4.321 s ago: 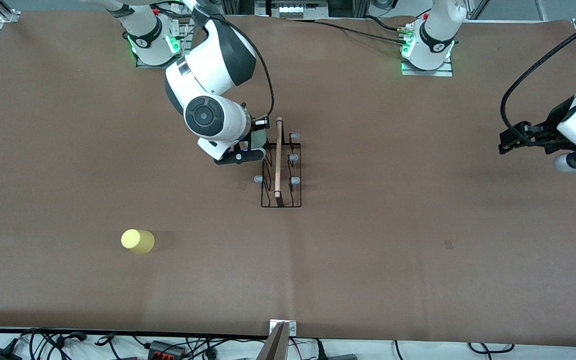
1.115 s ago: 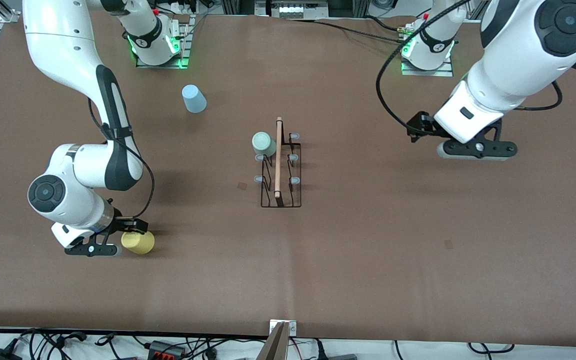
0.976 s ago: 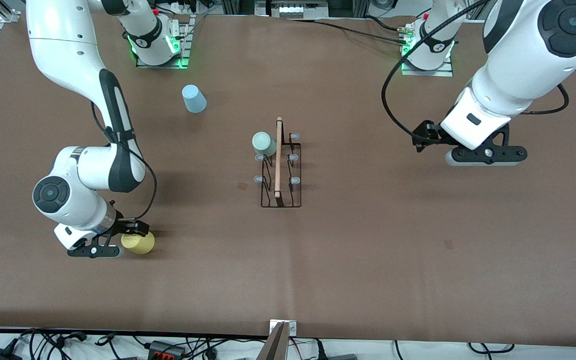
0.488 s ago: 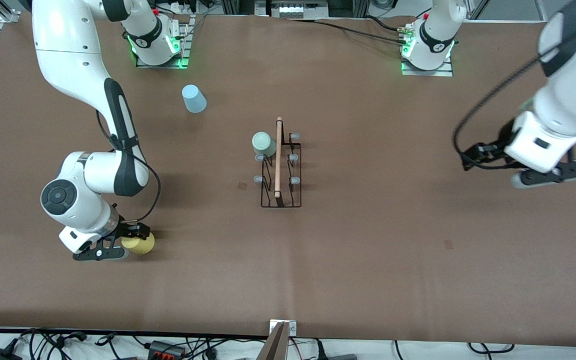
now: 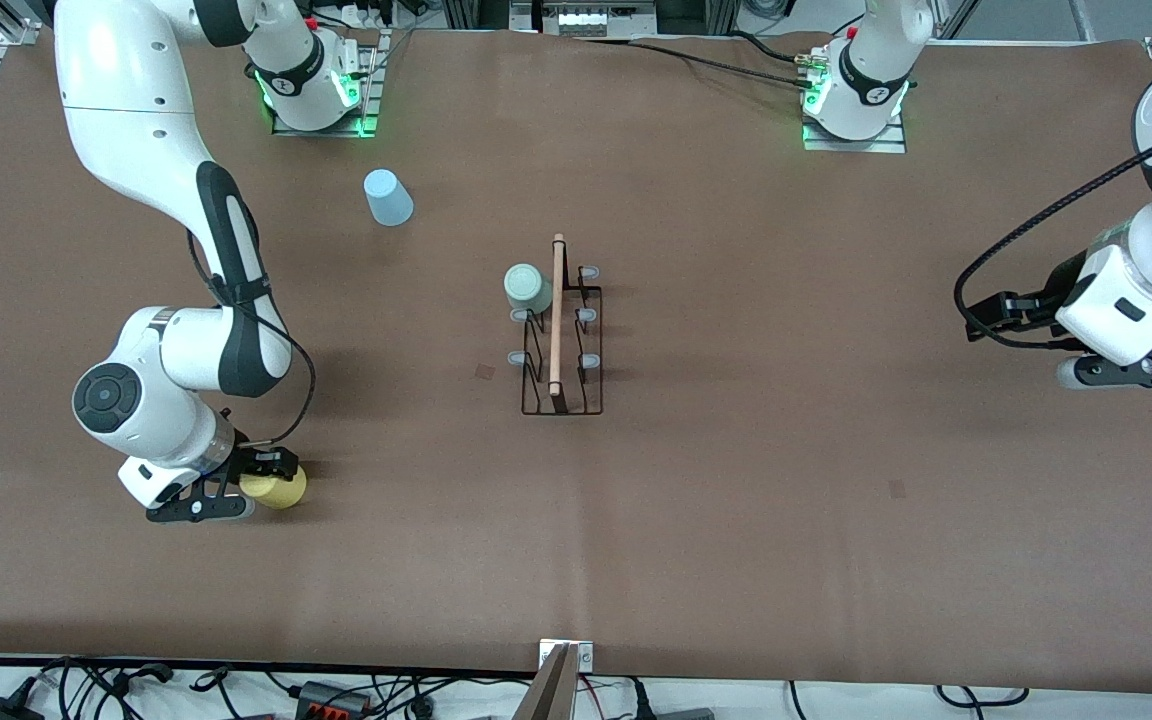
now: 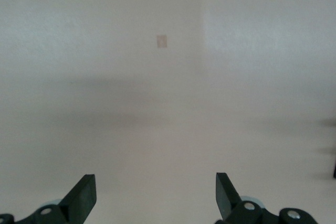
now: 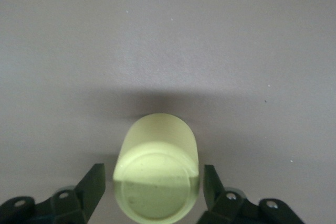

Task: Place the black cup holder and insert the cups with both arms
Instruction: 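Grasp the yellow cup with the right gripper and lift it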

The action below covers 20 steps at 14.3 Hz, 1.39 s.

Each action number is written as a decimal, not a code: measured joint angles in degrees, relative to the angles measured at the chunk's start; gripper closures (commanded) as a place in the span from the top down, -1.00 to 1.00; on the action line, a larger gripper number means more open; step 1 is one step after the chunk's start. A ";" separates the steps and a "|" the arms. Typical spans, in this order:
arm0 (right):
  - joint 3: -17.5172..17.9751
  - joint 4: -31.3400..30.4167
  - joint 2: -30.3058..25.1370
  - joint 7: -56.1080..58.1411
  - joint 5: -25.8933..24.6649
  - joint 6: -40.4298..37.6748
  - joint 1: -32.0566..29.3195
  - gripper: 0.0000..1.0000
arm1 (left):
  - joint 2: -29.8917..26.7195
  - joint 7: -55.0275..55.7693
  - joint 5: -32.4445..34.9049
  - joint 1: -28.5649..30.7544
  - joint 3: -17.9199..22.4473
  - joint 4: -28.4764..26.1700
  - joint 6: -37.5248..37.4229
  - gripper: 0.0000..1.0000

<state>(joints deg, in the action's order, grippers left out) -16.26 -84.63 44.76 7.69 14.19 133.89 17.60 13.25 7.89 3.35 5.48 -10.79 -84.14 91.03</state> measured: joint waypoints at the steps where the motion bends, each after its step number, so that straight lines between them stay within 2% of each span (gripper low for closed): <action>1: 0.00 0.15 0.00 0.01 0.26 0.01 0.00 0.51 | -0.19 -0.39 0.00 -0.22 -0.11 0.03 -0.63 1.00; 6: 0.00 0.52 0.00 0.08 0.35 0.09 -0.07 0.51 | -2.15 -9.50 -0.50 0.22 1.14 0.08 -1.56 1.00; 7: 0.00 0.53 0.00 0.11 0.35 0.10 -0.07 0.40 | -2.71 -9.69 -1.56 0.29 1.19 -0.04 -2.10 1.00; 10: 0.01 0.54 0.00 0.23 0.35 0.12 -0.08 -0.32 | -4.40 -9.09 -3.52 0.17 1.19 -0.61 -0.85 1.00; 11: 0.01 0.66 -0.05 0.27 0.36 0.12 -0.08 -0.47 | -4.71 -9.08 -3.56 0.17 1.19 -0.79 -0.20 1.00; 15: 0.49 2.17 -1.01 0.67 0.35 -2.99 0.81 -0.53 | -4.84 -8.63 -3.60 -0.59 1.19 -0.99 0.02 1.00; 18: 0.92 7.42 -4.34 0.69 0.53 -14.25 2.85 -0.53 | -4.85 -8.46 -3.60 -1.25 1.19 -1.09 -0.41 1.00; 20: 3.39 12.95 -6.27 -1.42 0.88 -23.65 3.59 -0.53 | -4.92 -8.48 -3.63 -1.63 1.18 -1.10 -2.52 1.00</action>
<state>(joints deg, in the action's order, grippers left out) -12.87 -71.68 38.50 6.26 15.07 110.23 21.19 8.32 -0.59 -0.28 3.85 -9.62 -85.24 88.51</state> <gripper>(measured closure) 0.357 0.000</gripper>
